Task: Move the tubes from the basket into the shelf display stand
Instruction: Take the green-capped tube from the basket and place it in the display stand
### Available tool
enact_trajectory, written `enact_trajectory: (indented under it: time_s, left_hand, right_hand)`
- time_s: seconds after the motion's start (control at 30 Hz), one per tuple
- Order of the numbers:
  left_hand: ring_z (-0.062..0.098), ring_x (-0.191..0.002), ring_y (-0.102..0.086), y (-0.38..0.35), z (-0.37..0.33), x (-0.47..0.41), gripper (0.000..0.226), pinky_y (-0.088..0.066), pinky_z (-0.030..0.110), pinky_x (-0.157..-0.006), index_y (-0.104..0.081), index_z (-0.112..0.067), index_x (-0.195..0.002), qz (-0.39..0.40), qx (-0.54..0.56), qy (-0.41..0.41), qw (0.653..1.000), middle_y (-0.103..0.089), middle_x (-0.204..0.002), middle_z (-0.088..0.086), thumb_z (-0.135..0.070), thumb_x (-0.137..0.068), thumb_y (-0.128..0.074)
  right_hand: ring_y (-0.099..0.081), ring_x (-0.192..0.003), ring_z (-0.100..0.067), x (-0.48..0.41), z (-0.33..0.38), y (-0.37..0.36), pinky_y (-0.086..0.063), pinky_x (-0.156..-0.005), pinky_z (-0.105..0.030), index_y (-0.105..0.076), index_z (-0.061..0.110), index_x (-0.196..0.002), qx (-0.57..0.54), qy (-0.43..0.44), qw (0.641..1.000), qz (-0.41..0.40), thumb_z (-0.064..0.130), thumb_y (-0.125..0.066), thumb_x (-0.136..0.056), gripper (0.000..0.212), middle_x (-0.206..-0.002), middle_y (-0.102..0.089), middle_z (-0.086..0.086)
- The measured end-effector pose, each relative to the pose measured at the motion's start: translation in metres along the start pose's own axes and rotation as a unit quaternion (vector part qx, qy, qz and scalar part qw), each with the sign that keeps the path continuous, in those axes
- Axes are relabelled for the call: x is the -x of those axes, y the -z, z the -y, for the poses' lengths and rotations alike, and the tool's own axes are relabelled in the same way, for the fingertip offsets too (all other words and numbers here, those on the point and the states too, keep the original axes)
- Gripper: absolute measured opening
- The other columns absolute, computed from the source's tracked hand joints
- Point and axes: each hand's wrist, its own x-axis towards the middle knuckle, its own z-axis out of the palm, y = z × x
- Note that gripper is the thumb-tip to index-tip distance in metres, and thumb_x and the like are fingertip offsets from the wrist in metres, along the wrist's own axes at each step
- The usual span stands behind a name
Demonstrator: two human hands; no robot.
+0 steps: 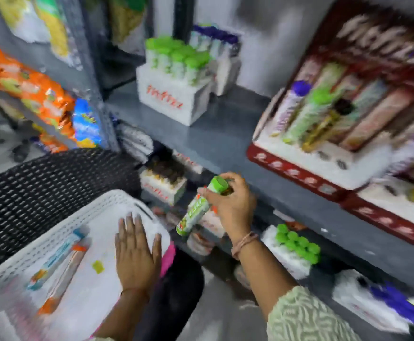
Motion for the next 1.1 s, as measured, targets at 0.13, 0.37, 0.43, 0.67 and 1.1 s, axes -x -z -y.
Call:
enact_trajectory:
  time_s: [0.13, 0.37, 0.43, 0.67, 1.1]
  left_hand:
    - [0.043, -0.133, -0.028, -0.008, -0.107, -0.018, 0.072, -0.020, 0.047, -0.109, -0.032, 0.006, -0.133, -0.015, 0.045, -0.168, 0.985, -0.035, -0.141, 0.029, -0.050, -0.092, -0.011]
    - [0.040, -0.133, -0.020, -0.032, -0.232, 0.005, 0.068, -0.010, 0.036, -0.109, -0.029, 0.002, -0.135, 0.014, 0.090, -0.325, 0.941, -0.031, -0.144, 0.023, -0.049, -0.091, -0.017]
    - [0.037, -0.134, -0.016, -0.040, -0.249, 0.012, 0.077, -0.005, 0.031, -0.111, -0.028, 0.001, -0.136, 0.031, 0.092, -0.344, 0.934, -0.031, -0.145, 0.022, -0.055, -0.090, -0.004]
    - [0.042, -0.132, -0.027, -0.069, -0.271, 0.023, 0.093, 0.010, 0.019, -0.109, -0.034, 0.003, -0.132, 0.075, 0.060, -0.370, 0.924, -0.037, -0.141, 0.024, -0.061, -0.083, 0.011]
    - [0.017, -0.133, 0.021, -0.081, -0.281, 0.018, 0.101, 0.031, 0.019, -0.100, 0.006, -0.014, -0.138, 0.086, 0.001, -0.329, 0.940, 0.005, -0.153, 0.005, -0.065, -0.057, 0.038]
  right_hand:
    - [-0.056, -0.061, -0.004, -0.015, 0.027, 0.092, -0.048, -0.065, -0.021, -0.053, 0.031, -0.072, 0.013, 0.044, 0.995, -0.083, 0.022, -0.086, -0.054, 0.039, -0.065, -0.060, 0.012]
    - [-0.057, -0.064, -0.013, -0.028, 0.045, 0.222, -0.041, -0.056, -0.014, -0.058, 0.024, -0.077, 0.064, 0.092, 0.970, -0.215, 0.029, -0.087, -0.053, 0.038, -0.067, -0.061, 0.008]
    - [-0.056, -0.063, -0.012, -0.032, 0.048, 0.251, -0.043, -0.059, -0.017, -0.059, 0.021, -0.077, 0.077, 0.089, 0.965, -0.236, 0.031, -0.086, -0.053, 0.037, -0.068, -0.062, 0.005]
    - [-0.060, -0.072, -0.022, -0.063, 0.077, 0.327, -0.049, -0.066, -0.036, -0.064, 0.012, -0.080, 0.213, 0.076, 0.947, -0.228, 0.031, -0.081, -0.062, 0.031, -0.079, -0.069, -0.009]
    - [-0.057, -0.083, -0.014, -0.113, 0.112, 0.356, -0.046, -0.070, -0.022, -0.071, 0.014, -0.091, 0.354, -0.028, 0.933, -0.062, 0.007, -0.074, -0.065, 0.027, -0.093, -0.063, -0.001]
